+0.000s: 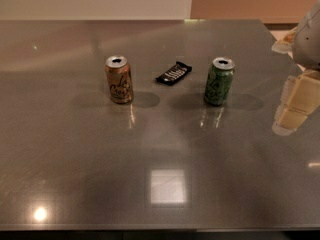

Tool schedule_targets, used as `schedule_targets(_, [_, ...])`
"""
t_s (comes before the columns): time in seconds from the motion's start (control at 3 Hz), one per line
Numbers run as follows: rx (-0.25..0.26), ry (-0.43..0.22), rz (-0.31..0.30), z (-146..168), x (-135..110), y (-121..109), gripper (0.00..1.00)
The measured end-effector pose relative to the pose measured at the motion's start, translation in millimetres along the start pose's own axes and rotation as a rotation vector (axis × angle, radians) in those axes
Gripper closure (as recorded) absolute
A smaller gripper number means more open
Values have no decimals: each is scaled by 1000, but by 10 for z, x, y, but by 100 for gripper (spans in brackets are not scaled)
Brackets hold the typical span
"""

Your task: Move green can near rxbar chocolate

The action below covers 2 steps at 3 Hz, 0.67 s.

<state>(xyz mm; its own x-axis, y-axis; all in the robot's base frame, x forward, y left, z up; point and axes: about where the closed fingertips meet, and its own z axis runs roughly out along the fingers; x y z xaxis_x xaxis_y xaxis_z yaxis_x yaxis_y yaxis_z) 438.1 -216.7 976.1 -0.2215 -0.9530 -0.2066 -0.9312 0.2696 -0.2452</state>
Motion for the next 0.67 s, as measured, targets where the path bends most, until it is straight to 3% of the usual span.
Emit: schedule_targets(0.67, [17,-20,23,39,-25,-122,0])
